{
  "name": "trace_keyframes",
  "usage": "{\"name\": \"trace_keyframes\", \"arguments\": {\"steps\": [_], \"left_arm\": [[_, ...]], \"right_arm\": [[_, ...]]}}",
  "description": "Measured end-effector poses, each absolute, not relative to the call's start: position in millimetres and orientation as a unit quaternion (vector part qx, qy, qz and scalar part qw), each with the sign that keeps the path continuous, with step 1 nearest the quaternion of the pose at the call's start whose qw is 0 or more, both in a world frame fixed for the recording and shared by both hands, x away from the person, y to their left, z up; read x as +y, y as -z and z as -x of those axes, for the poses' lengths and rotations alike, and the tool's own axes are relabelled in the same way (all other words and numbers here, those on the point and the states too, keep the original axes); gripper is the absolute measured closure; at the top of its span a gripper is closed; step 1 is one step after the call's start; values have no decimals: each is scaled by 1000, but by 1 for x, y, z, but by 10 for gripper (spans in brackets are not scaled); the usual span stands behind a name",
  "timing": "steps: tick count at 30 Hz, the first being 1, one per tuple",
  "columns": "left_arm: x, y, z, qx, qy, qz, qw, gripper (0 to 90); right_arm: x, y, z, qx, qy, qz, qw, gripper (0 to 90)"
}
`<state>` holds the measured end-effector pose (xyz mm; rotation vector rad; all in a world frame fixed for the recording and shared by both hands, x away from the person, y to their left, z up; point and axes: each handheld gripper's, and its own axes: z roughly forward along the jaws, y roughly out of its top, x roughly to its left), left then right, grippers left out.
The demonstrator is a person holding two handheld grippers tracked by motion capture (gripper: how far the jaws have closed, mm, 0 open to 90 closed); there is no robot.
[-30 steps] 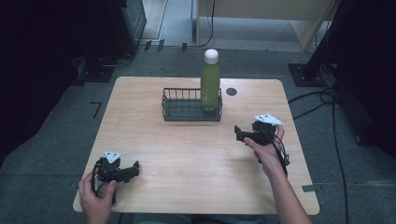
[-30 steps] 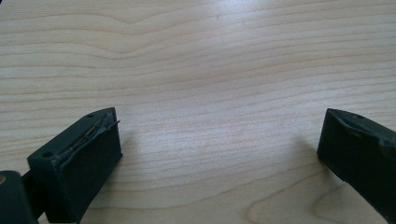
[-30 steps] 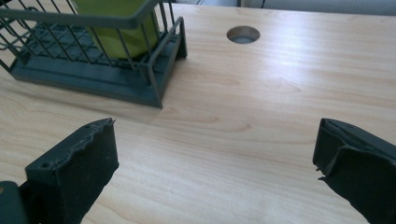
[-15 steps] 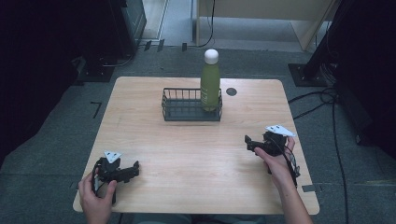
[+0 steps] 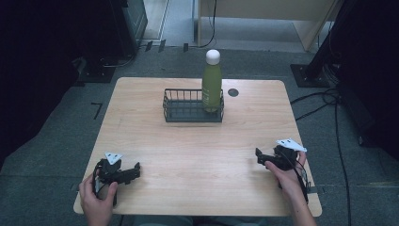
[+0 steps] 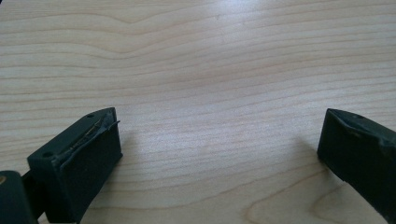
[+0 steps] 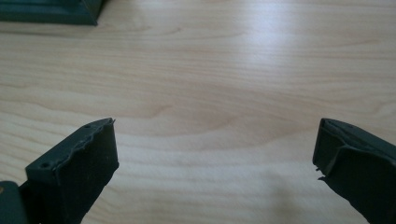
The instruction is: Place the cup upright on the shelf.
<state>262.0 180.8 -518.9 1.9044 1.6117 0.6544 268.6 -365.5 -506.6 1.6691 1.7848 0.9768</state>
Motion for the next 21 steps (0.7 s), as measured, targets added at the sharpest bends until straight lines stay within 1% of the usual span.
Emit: {"name": "trace_keyframes", "arguments": {"steps": [21], "left_arm": [[181,519,-262,600,-244,-710,277,0]], "right_arm": [[-395,526,-212,661,-296,-637,266,0]]}}
